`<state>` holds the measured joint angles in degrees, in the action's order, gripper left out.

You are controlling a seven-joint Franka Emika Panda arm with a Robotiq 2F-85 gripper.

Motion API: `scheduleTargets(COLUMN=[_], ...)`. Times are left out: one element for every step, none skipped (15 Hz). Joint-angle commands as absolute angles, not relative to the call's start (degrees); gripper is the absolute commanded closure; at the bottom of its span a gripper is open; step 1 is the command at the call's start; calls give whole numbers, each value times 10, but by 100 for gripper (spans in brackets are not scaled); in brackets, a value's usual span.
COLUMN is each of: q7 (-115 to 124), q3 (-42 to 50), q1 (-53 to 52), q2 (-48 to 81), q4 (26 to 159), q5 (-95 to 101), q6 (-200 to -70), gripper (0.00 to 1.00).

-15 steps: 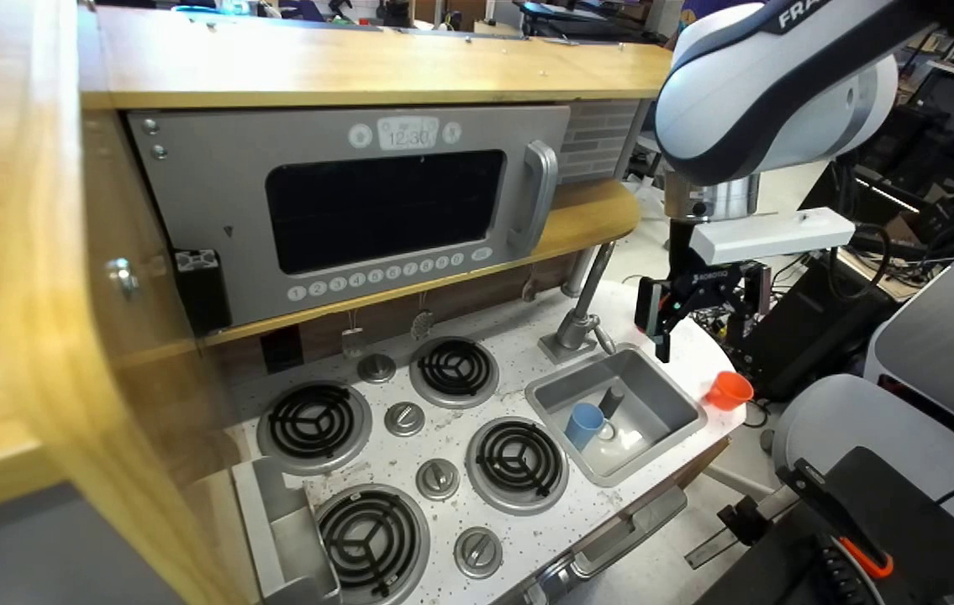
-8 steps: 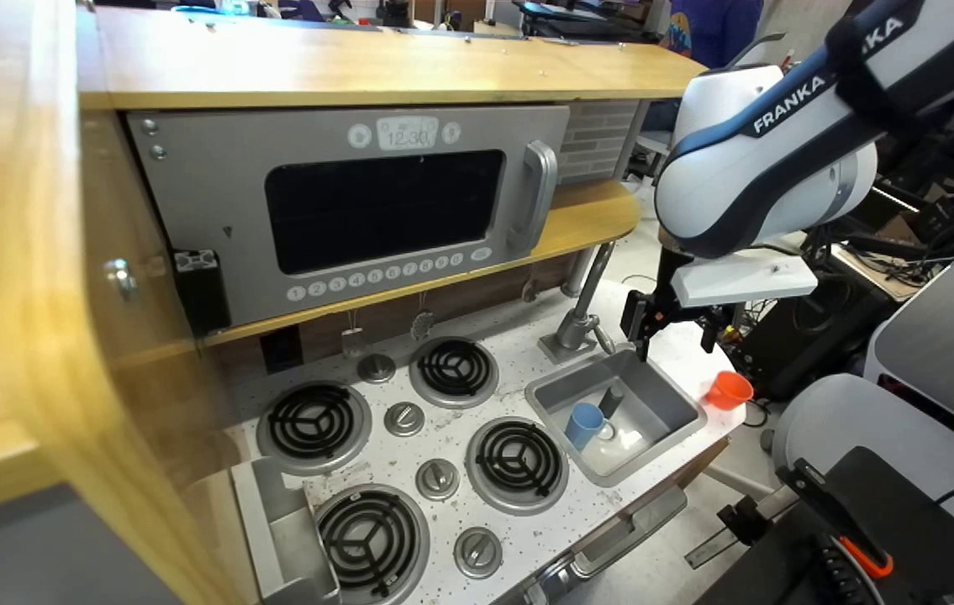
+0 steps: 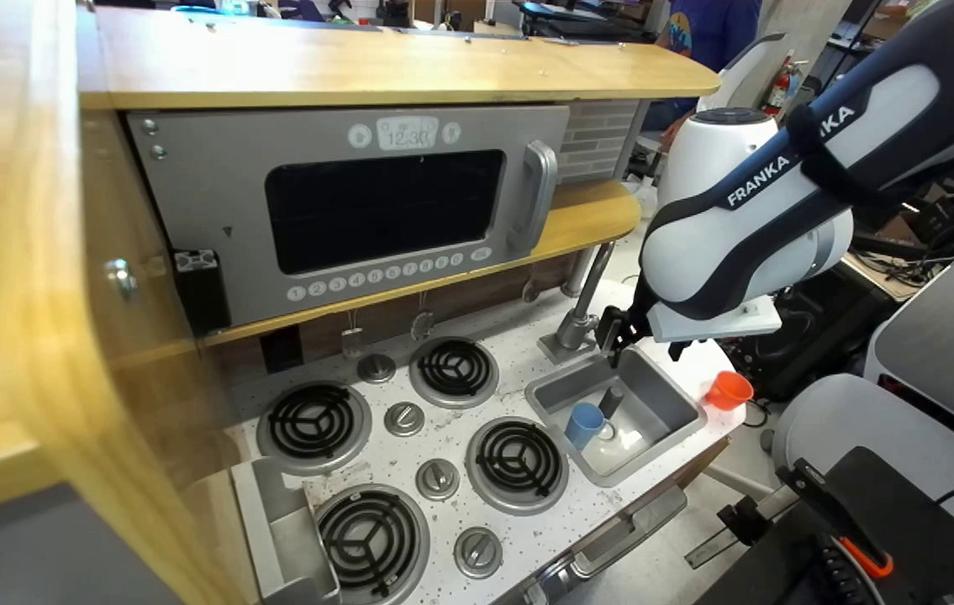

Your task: Take the blue cup out of the sink and put it on the right side of the counter

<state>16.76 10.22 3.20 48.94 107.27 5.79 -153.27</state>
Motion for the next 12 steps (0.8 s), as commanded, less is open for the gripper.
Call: scheduleTargets(q7=[105,87,70,45,24,6,-5,-14,-23,-33,-41,-48], q3=[73,67,62,61,61,65,70,73,74,74,73,72], q1=[53,59,63,67,71,71,69,68,68,67,67,66], q2=[479,475,474,477,480,486,491,496,501,505,509,516], q4=[1083,1086,1087,1083,1078,1072,1067,1064,1060,1057,1054,1048], q5=[28,24,22,28,33,39,45,49,54,60,65,70], q6=[-1513,-1501,-1491,-1474,-1457,-1443,-1431,-1423,-1419,-1418,-1416,-1418], gripper=[0,0,0,0,0,0,0,0,0,0,0,0])
